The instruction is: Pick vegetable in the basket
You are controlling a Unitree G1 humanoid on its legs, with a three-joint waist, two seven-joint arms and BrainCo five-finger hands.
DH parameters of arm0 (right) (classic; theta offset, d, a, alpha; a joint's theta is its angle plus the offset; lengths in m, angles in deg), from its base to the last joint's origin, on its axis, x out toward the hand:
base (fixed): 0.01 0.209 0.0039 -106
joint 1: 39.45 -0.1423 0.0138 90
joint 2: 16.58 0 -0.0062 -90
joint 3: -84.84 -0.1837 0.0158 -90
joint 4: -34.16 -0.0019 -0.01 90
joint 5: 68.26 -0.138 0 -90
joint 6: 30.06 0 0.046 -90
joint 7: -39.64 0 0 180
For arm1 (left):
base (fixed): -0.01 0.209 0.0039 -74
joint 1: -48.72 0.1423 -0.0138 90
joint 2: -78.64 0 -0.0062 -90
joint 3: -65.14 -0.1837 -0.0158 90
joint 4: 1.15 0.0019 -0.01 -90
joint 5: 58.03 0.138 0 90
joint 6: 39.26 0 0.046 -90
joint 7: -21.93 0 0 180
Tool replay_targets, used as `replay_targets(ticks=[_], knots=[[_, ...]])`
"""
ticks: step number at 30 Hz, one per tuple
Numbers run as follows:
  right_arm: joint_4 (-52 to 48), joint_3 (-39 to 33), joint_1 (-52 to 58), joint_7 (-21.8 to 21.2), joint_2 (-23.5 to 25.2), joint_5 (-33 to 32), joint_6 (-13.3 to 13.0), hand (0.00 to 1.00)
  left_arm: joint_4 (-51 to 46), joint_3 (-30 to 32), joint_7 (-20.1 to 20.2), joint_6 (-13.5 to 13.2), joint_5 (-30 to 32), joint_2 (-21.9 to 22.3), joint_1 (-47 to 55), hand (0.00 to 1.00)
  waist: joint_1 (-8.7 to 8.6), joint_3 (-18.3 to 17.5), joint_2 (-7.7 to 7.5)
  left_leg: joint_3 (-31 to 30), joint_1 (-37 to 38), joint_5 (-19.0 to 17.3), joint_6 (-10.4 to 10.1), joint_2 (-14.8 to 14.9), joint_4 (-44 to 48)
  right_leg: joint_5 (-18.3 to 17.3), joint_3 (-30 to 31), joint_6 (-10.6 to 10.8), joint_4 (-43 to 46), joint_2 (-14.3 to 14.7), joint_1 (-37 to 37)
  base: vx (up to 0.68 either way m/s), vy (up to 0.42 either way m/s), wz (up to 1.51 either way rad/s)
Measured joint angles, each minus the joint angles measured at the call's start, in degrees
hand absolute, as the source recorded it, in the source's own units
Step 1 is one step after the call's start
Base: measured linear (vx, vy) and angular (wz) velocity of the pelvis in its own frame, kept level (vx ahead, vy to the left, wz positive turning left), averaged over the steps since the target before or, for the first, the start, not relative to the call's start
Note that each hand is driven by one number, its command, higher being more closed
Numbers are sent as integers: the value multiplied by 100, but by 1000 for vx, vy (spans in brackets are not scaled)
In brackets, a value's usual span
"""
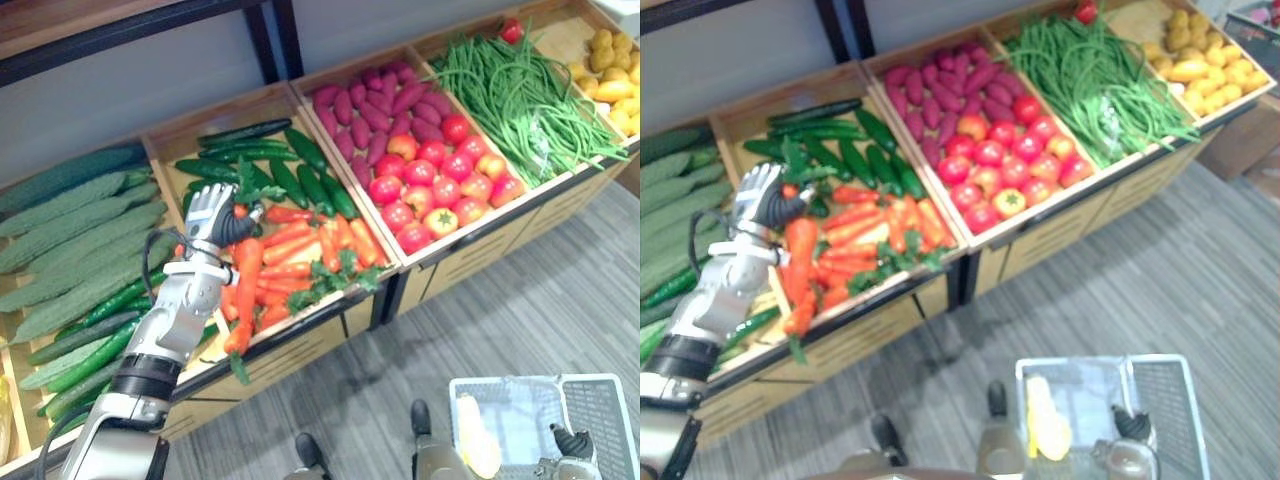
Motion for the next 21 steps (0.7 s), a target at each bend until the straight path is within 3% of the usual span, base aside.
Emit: replay_targets(ticks=[7,11,12,13,15,16,17,19,21], knots=[[0,40,-278,-19,-827,236,138,100,-969,-622,169,-411,-82,-2,478,100,64,-231,-23,223,202,-13,-14,-1,4,19,241,26,-38,46,55,21,-3,-15],[-198,794,-670,-55,-1313,274,141,100,-1407,-769,300,-619,-463,-4,710,100,62,-279,-49,655,466,-202,-139,43,102,2,796,78,15,202,-37,31,-23,-74],[-396,1096,-768,-136,-1391,395,134,100,-1536,-851,348,-665,-465,-4,742,100,77,-273,-103,556,400,-413,-185,102,435,-1,977,80,76,243,-106,35,-51,-95],[-570,1390,-961,-234,-1476,451,113,100,-1657,-879,370,-739,-479,-2,863,100,97,-254,-150,-39,322,-766,-184,132,856,5,1247,87,155,302,-206,61,-70,-106],[-731,1774,-1205,-266,-1621,478,71,100,-1689,-1032,412,-776,-481,15,891,100,90,-267,-60,-982,89,-1300,-267,160,1392,38,1410,135,192,427,-275,27,-18,-95],[-811,2020,-1352,-268,-1680,567,3,100,-1741,-1197,432,-781,-481,21,857,100,100,-236,-113,-1462,-89,-1728,-281,126,1869,51,1630,163,318,498,-404,-35,63,-76],[-898,2047,-1346,-270,-1664,568,-8,100,-1752,-1273,432,-780,-482,24,802,100,109,-253,-84,-1490,-144,-1843,-270,125,2023,62,1696,177,360,507,-439,-44,91,-59],[-1226,2140,-1253,-434,-1624,566,-16,100,-1749,-1507,438,-772,-570,201,628,100,98,-177,-207,-1356,-284,-2139,-151,94,2573,157,1822,241,352,450,-445,-50,139,-26],[-1552,2255,-1162,-506,-1625,571,-14,100,-1749,-1607,439,-773,-683,437,601,100,133,-160,-238,-1210,-333,-2344,-67,114,2910,200,1907,278,371,434,-454,-74,174,-45]])
